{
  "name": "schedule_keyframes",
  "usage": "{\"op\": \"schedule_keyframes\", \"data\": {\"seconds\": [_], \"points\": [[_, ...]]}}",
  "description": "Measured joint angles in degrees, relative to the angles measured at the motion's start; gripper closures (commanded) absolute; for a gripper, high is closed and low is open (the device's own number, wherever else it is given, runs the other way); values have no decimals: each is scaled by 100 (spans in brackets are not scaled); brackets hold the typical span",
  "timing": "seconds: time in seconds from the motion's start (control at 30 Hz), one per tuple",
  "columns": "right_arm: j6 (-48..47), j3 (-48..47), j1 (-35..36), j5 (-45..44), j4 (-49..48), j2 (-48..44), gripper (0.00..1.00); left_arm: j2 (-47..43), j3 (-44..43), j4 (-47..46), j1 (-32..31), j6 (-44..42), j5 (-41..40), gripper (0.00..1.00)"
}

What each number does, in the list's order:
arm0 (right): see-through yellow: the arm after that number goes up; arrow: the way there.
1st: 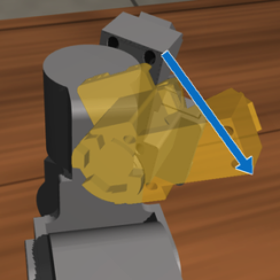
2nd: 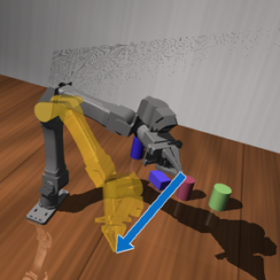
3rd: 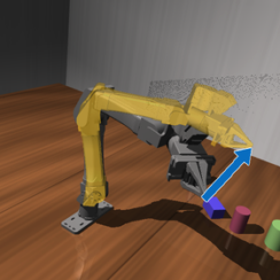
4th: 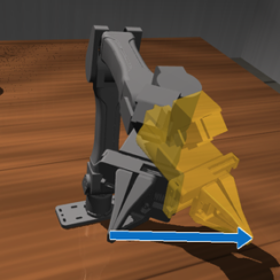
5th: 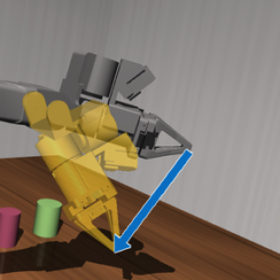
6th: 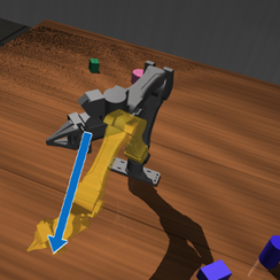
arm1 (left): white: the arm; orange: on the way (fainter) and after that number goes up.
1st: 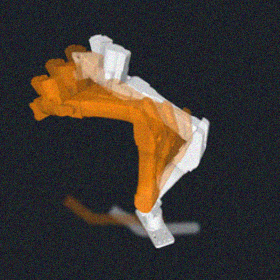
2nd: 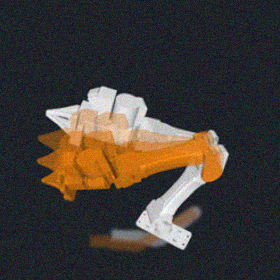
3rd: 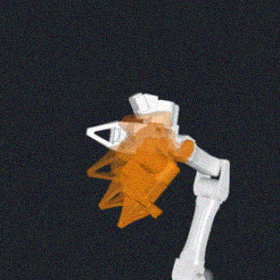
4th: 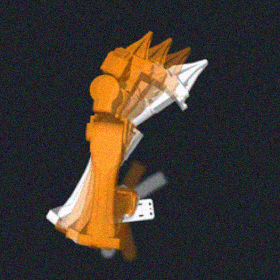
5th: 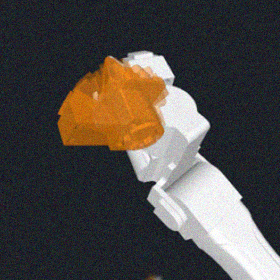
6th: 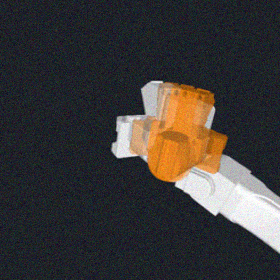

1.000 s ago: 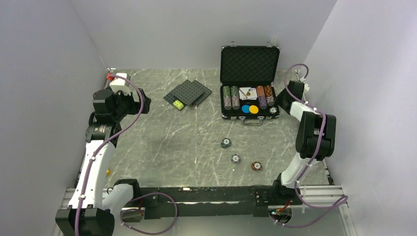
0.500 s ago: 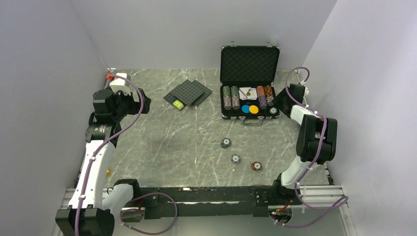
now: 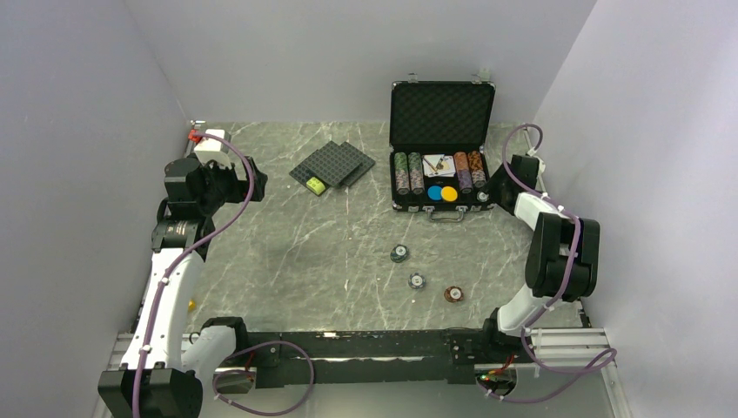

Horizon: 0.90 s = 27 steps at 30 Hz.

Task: Pack up texas hold em set
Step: Place the poker chip in the chip case.

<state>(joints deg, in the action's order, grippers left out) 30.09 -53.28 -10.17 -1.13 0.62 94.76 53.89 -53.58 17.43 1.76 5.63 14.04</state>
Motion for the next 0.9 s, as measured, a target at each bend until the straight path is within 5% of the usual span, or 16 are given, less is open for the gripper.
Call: {"op": "schedule_keyframes", "data": {"seconds": [0.9], "points": [[-533, -221, 2, 597, 15, 455, 58, 129, 0, 17, 0, -2, -50, 2]]}}
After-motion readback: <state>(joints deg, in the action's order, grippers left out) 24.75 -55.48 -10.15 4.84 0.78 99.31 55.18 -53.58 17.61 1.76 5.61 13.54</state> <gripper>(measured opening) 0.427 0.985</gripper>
